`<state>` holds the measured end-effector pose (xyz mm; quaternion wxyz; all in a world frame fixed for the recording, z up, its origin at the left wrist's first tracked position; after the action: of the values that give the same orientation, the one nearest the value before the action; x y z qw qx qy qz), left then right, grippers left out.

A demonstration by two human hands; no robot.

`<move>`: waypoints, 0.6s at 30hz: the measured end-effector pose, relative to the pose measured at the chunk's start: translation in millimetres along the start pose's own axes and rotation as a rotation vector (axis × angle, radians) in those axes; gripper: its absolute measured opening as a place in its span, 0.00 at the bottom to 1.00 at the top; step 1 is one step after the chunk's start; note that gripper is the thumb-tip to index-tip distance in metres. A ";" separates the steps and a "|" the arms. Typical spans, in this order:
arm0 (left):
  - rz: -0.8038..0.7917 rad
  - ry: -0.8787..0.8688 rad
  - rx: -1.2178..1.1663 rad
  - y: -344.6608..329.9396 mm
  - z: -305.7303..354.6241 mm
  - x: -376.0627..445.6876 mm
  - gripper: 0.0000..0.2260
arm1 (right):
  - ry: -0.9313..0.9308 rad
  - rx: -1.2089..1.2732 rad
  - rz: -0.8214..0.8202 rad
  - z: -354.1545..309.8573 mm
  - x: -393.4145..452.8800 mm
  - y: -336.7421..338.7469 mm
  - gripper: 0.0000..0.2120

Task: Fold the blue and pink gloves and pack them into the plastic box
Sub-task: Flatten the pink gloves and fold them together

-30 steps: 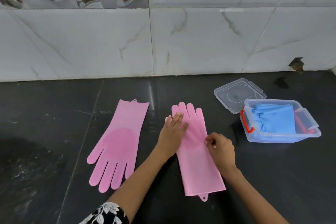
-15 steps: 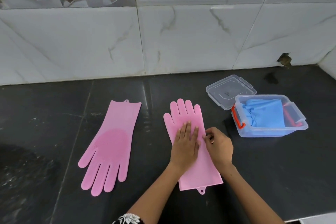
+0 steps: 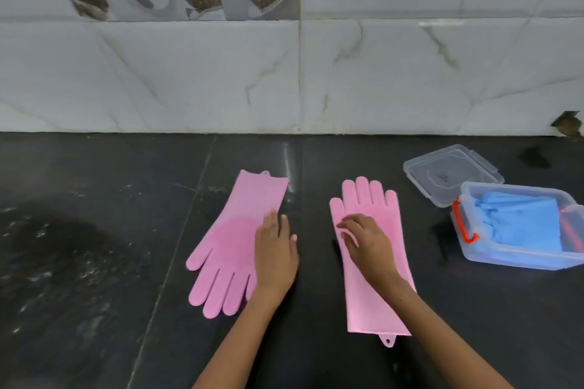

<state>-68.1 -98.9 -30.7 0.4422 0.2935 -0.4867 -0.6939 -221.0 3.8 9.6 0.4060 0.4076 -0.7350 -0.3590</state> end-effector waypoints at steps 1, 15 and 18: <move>-0.025 0.068 0.020 2.6 -17.1 0.9 0.25 | 0.078 0.013 -0.030 -15.6 12.9 -10.3 0.09; -0.157 -0.011 0.089 -0.6 -46.4 -3.6 0.25 | 0.607 -0.226 -0.335 -88.0 93.7 -92.0 0.07; -0.164 -0.034 0.107 -2.2 -48.6 -4.0 0.26 | 0.614 -0.251 -0.323 -85.3 91.9 -94.1 0.10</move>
<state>-26.4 -115.2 -50.1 0.3592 0.3439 -0.5048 -0.7056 -147.3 -133.4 -8.1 0.5924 0.5542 -0.4553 -0.3670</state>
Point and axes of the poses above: each hand's wrist, its own x-axis towards the middle knuckle, its own y-axis out of the back of the hand, z = x × y, the point moved 9 cm from there along x, towards the middle knuckle, and after that the axes turned 6 degrees about y, right-handed, at the moved point
